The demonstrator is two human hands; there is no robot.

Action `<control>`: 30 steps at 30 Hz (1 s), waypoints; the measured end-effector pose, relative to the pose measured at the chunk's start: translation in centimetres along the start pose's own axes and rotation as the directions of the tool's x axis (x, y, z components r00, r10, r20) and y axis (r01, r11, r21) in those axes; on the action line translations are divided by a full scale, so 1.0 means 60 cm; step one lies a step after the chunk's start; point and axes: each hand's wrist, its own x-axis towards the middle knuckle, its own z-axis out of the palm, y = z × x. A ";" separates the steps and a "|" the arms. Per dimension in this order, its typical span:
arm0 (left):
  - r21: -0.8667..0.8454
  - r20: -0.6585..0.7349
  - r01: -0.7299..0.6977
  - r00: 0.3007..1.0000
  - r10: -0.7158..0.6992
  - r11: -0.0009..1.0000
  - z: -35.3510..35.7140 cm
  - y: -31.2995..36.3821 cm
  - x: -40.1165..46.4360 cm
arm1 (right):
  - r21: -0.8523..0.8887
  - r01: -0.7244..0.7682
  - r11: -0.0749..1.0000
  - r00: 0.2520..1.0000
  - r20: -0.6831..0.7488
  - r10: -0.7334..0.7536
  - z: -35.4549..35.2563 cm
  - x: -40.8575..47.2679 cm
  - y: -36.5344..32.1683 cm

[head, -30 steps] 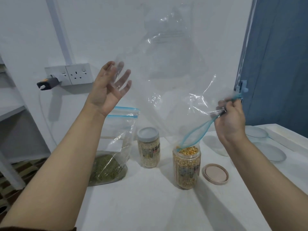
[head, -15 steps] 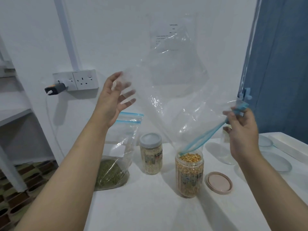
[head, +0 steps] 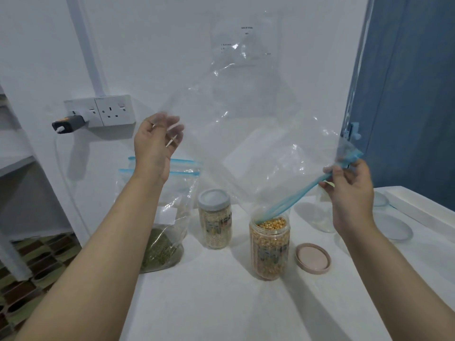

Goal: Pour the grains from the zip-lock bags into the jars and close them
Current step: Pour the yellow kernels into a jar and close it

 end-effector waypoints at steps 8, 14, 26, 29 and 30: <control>-0.182 0.148 0.114 0.985 -0.087 0.977 0.007 -0.001 -0.012 | 0.007 -0.006 1.000 0.999 0.035 0.006 0.005 -0.002 -0.004; -0.190 0.375 0.348 0.890 -0.260 0.918 0.000 -0.069 -0.057 | 0.021 0.006 1.000 0.998 0.057 -0.007 0.001 -0.006 0.004; -0.162 0.440 0.256 0.883 -0.163 0.953 0.056 -0.066 -0.056 | 0.183 -0.040 0.982 0.997 0.078 0.026 -0.023 -0.007 0.030; -0.101 0.423 0.294 0.878 -0.226 0.951 0.055 -0.083 -0.056 | 0.222 -0.062 0.973 0.996 0.074 0.046 -0.029 -0.002 0.034; -0.042 0.404 0.325 0.871 -0.281 0.945 0.054 -0.097 -0.065 | 0.240 -0.073 0.968 0.995 0.077 0.056 -0.033 0.000 0.036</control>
